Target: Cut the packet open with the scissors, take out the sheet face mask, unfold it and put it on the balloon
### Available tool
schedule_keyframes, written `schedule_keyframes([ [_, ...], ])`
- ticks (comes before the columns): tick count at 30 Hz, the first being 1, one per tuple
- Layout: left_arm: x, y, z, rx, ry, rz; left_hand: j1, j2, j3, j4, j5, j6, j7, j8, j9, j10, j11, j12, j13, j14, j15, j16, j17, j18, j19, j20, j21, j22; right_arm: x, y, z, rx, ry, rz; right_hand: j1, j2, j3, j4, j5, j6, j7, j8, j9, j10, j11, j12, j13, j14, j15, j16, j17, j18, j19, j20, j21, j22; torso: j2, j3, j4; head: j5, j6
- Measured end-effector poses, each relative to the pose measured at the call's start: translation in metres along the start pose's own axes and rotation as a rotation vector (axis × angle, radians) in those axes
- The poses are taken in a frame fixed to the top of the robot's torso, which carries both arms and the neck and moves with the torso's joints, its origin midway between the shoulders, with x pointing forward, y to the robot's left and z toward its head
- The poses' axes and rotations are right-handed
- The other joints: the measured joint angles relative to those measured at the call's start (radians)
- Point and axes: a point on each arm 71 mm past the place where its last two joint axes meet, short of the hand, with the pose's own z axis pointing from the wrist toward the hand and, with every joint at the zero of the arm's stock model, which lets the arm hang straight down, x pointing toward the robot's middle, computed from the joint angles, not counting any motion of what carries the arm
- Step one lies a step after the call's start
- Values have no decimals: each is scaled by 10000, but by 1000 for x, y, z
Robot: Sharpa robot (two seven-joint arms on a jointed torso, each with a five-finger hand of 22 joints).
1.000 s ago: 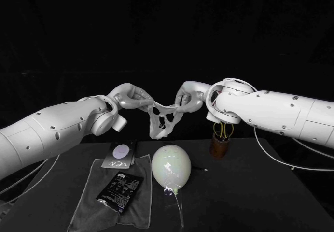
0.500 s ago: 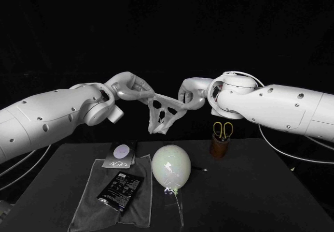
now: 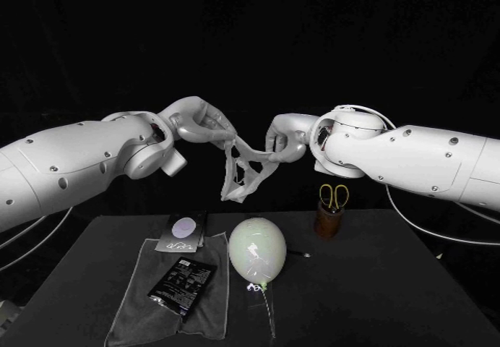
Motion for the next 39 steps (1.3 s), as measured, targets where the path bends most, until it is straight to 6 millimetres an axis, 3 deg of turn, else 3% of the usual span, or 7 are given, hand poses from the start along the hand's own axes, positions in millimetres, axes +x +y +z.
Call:
schedule_keyframes([
  [7,11,8,0,-132,138,-90,-50,-2,69,-70,-15,-1,0,0,0,35,-36,-37,0,16,12,0,21,-1,35,-35,38,22,3,7,1,-142,48,635,-128,4,58,-58,3,12,-13,18,0,0,1,0,0,8,-9,-41,47,-6,298,-55,135,48,-1,-12,0,-28,-40],
  [12,21,4,4,-30,302,-96,-63,-14,124,-125,-12,-1,0,-1,0,35,-36,-37,0,37,-6,0,37,-2,37,-36,84,46,6,15,3,-355,88,975,-145,-13,84,-84,3,12,-14,23,0,0,2,0,0,37,-38,-41,51,-9,298,-55,134,48,0,-12,-5,-67,63],
  [18,21,5,1,-5,269,-34,-63,-15,165,-167,10,-2,0,-4,0,35,-35,-37,0,54,-20,0,50,-3,92,-91,125,82,1,11,2,-412,-162,1392,-199,15,70,-156,-1,11,-15,23,0,1,4,0,-1,90,-91,-41,85,-10,483,-63,180,67,6,-4,-13,-25,134],
  [23,17,0,1,151,74,-15,-129,-81,275,-277,10,3,5,-5,1,69,-1,-79,0,55,-20,0,68,-5,143,-143,193,124,-4,11,1,-541,-381,1641,-199,14,71,-157,-3,-4,-27,21,0,-7,-3,0,-1,124,-57,-41,85,-15,495,-75,180,67,-6,-6,-33,40,73],
  [27,20,-4,0,283,65,12,-171,-67,275,-277,9,40,41,-14,2,72,-1,-84,0,68,-6,0,82,-5,143,-143,231,147,-4,11,0,-592,-410,1734,-261,31,71,-157,-4,-8,-25,14,1,-22,-17,0,-1,124,-57,-41,85,-15,495,-75,180,67,-23,5,-20,57,150],
  [30,16,-7,0,379,-134,17,-183,-79,371,-374,9,41,43,-39,2,108,-37,-84,7,88,-24,0,85,-6,162,-162,302,180,-5,10,-1,-609,-512,1790,-260,31,82,-167,-5,-15,-18,11,1,-22,-17,0,-1,124,-57,-41,88,82,495,-75,180,62,-22,7,-33,64,94],
  [39,9,-5,-4,363,-444,101,-209,-106,488,-431,4,79,5,-53,2,108,-37,-84,9,105,-39,0,104,-8,178,-177,347,242,-9,3,-4,-448,-764,1929,-259,32,102,-200,-12,-20,-14,-35,3,-22,-16,0,-1,123,-57,-41,99,84,494,-75,180,50,-17,33,-50,109,202],
])
